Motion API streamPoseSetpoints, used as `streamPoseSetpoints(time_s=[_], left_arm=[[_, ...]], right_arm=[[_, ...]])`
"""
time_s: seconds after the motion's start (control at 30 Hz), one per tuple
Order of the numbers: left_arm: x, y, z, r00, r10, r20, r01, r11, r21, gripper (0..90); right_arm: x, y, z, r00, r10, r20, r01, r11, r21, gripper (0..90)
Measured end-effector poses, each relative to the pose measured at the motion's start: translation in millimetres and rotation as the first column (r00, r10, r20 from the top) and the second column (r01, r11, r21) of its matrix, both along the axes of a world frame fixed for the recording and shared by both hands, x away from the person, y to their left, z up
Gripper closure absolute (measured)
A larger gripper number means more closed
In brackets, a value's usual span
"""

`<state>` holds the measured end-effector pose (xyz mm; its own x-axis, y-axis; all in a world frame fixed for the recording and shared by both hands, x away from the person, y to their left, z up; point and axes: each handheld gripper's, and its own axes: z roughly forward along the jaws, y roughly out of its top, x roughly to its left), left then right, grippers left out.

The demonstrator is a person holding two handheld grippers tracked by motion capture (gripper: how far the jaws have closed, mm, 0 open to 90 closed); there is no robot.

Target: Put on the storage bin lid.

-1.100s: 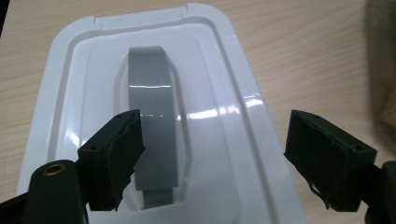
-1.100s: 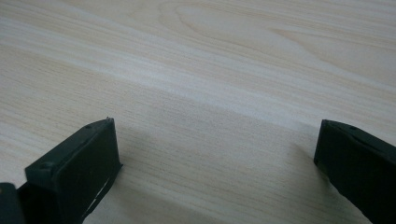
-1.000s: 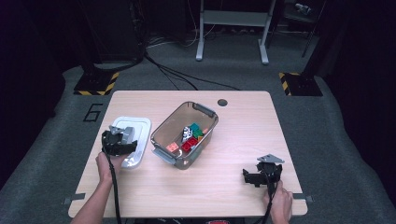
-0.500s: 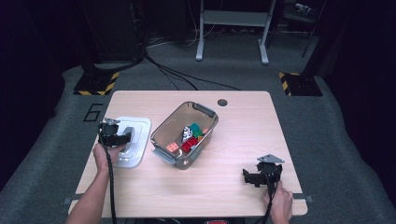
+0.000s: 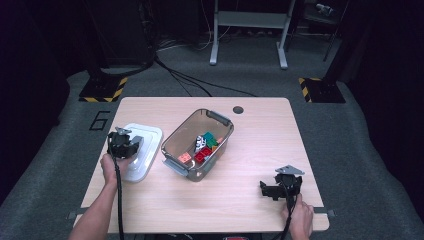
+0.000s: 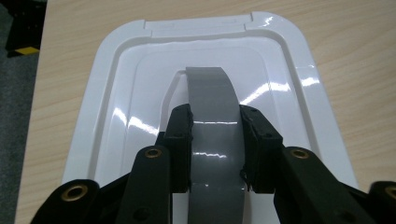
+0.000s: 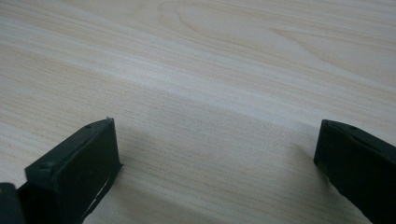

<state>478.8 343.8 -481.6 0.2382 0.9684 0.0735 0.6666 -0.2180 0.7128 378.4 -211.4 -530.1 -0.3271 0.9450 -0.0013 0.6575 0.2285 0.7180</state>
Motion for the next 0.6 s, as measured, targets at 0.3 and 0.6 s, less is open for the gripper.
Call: streamPoseSetpoints(time_s=[0.3,0.6], left_arm=[[-19.8,4.7,32.0,0.9971,-0.042,0.063,0.045,0.9979,-0.047,67.2],[-23.8,6.2,68.8,0.9953,-0.052,0.082,0.054,0.9983,-0.020,67.2]], right_arm=[[0.0,0.0,0.0,1.0000,0.000,0.000,0.000,1.0000,0.000,0.0],[0.0,-0.1,0.0,1.0000,0.001,0.000,-0.001,1.0000,-0.001,0.0]])
